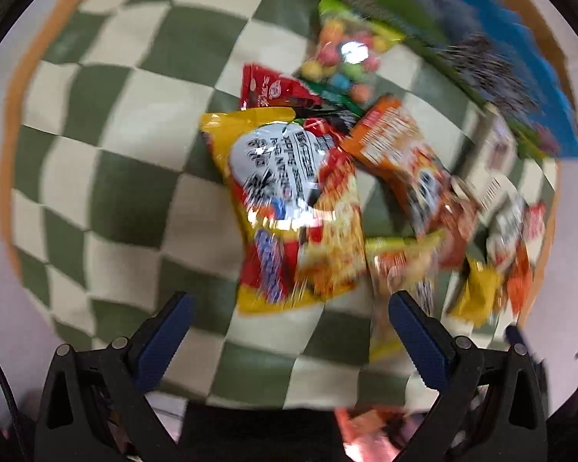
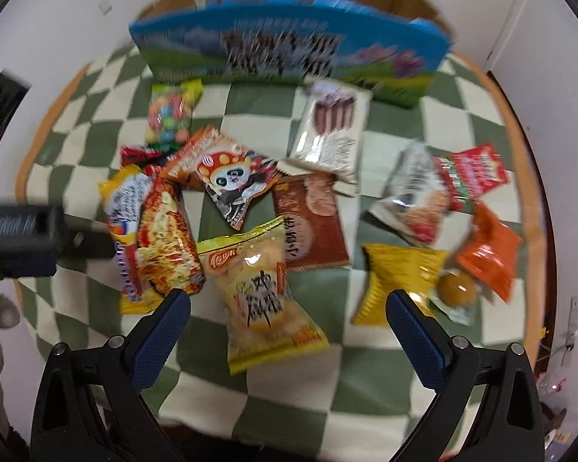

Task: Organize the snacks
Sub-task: 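Grasp the Cheese Buldak noodle bag with left tool while right tool grasps the yellow egg-cake bag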

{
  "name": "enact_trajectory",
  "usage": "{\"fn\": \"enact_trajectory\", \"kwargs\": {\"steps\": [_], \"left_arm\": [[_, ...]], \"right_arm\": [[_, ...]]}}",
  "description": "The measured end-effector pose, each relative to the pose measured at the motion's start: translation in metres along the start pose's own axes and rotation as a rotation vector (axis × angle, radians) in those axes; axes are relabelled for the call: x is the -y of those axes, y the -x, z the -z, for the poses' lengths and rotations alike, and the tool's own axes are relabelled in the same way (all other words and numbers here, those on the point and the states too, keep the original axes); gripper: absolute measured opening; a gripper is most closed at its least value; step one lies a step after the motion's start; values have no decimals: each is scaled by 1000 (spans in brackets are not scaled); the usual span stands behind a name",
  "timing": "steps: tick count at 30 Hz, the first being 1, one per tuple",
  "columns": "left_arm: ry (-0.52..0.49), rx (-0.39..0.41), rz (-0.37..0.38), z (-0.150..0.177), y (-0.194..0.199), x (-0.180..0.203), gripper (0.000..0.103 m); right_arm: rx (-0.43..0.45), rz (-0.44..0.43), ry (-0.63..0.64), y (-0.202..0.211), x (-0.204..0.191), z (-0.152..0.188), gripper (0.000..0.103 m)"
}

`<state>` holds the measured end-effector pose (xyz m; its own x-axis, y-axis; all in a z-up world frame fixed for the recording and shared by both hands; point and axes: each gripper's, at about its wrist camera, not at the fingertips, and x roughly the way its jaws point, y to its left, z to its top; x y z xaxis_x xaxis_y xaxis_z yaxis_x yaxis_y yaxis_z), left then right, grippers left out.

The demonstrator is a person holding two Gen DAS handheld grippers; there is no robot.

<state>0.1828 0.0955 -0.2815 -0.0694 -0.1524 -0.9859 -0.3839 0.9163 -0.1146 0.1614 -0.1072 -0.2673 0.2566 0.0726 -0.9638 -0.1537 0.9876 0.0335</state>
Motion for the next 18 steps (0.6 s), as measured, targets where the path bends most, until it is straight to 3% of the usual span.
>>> {"fn": "enact_trajectory", "kwargs": {"steps": [6, 9, 11, 13, 15, 18], "left_arm": [[33, -58, -8, -36, -47, 10, 102], [-16, -60, -38, -40, -59, 19, 88], [-42, -40, -39, -38, -60, 21, 88], [-99, -4, -47, -32, -55, 24, 87], [-196, 41, -99, -17, -48, 26, 81], [-313, 68, -173, 4, -42, 26, 80]], "right_arm": [[-85, -43, 23, -47, -15, -7, 94], [-127, -66, 33, -62, -23, -10, 92], [-148, -79, 35, -70, -27, -12, 89], [-171, -87, 37, -79, -30, -15, 85], [-190, -95, 37, -88, -33, -16, 80], [-221, -87, 49, -105, -39, -17, 68]]}}
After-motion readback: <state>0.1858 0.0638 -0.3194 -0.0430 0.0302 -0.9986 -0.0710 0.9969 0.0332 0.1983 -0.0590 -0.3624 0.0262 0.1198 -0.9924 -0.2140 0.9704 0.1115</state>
